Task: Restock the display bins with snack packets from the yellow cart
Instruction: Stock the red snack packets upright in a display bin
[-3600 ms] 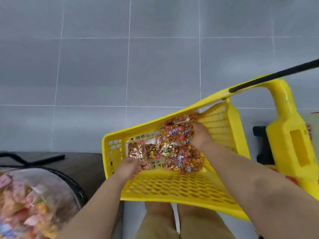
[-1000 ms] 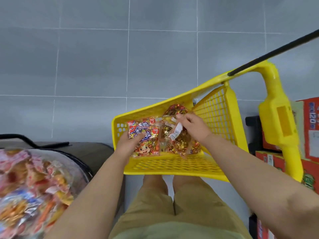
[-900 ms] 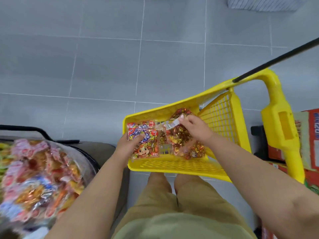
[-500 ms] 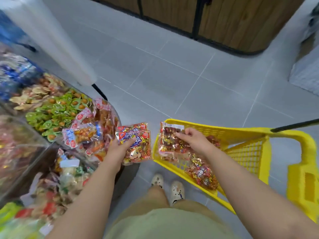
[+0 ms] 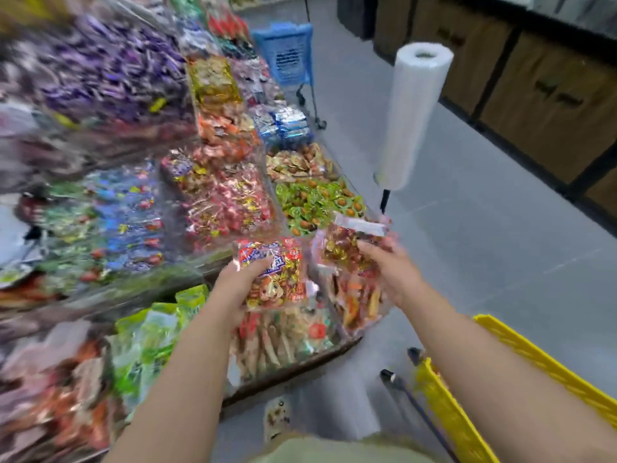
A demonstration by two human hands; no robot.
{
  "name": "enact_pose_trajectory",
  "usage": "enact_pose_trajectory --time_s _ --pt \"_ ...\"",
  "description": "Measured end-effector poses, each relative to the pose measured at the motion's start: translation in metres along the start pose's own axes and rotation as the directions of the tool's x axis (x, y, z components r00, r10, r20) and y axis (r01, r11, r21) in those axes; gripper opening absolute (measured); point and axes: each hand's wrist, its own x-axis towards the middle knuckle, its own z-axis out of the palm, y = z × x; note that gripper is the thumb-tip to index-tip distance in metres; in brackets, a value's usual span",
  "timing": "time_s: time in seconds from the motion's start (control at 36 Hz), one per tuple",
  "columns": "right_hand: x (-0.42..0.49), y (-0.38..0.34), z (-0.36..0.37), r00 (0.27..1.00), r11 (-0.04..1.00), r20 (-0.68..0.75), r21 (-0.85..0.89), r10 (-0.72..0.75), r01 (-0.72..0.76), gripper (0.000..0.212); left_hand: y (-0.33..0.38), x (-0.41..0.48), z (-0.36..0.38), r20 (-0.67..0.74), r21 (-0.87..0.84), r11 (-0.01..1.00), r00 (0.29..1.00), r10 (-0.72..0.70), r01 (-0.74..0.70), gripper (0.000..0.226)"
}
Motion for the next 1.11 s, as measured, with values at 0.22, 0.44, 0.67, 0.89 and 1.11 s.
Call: enact_pose_trajectory --time_s 0.22,0.44,0.67,0.89,1.11 --pt "0.006 -0.006 0.172 0.869 0.76 0.405 -0.458 -0.283 0.461 0.047 0.064 0.041 -0.12 -0.056 -0.178 0.984 0.998 0.02 -0.03 0.065" --pt "0.021 0.014 0.25 0.752 0.629 0.65 -0.542 -0.106 0.557 0.065 0.097 0.068 -0.197 -0.034 -0.211 0.978 0.999 0.003 -0.01 0.064" --pt "0.045 0.012 0.289 0.843 0.635 0.46 -0.57 -0.28 0.522 0.02 0.104 0.087 -0.216 -0.017 -0.103 0.99 0.996 0.092 -0.093 0.151" --pt "0.091 -0.003 0.293 0.943 0.647 0.262 -0.759 0.207 0.068 0.102 0.112 0.108 -0.208 -0.128 0.049 0.968 0.96 0.25 -0.246 0.122" --pt "0.16 -0.064 0.287 0.941 0.585 0.338 -0.765 0.006 0.271 0.039 0.127 0.136 -0.218 -0.33 0.073 0.955 0.897 0.294 -0.286 0.093"
